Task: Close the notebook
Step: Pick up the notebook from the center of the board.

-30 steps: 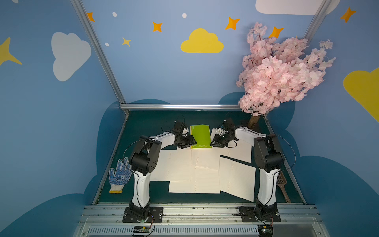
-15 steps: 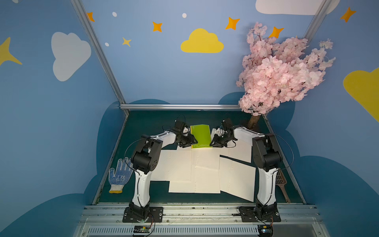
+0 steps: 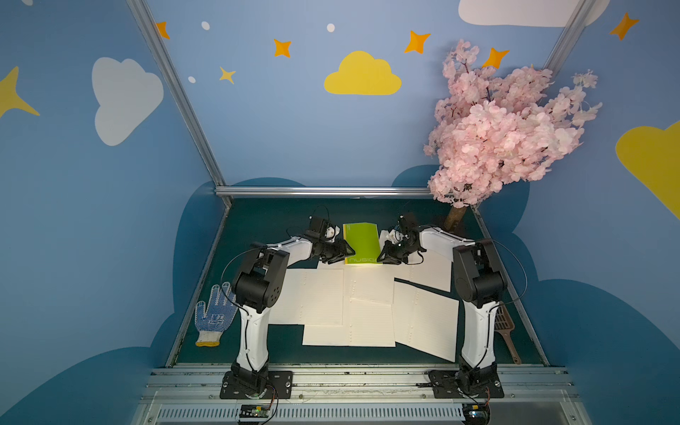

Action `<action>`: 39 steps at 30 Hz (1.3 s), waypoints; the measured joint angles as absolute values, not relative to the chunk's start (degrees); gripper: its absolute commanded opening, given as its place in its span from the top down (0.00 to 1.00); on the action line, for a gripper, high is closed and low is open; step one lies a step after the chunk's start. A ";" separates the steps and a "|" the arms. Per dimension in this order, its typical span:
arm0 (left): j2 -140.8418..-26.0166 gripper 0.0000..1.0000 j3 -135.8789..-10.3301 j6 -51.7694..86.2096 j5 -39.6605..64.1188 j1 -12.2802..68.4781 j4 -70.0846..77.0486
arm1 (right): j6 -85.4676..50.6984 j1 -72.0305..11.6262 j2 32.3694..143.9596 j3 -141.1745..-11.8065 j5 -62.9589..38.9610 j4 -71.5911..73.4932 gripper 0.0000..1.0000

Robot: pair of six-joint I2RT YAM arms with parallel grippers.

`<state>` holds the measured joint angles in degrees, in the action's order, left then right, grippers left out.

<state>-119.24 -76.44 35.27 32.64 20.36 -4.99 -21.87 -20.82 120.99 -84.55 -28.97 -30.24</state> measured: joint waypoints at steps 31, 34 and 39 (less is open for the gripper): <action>-119.13 0.65 -75.55 35.75 32.49 20.49 -4.80 | -22.06 -22.09 120.99 -84.53 -30.17 -29.61 0.76; -119.00 0.70 -75.64 35.44 31.88 20.32 -5.41 | -22.06 -22.13 120.99 -84.51 -30.22 -29.56 0.75; -118.69 0.80 -76.40 34.79 31.00 20.16 -7.20 | -22.04 -22.24 120.97 -84.25 -30.50 -29.36 0.74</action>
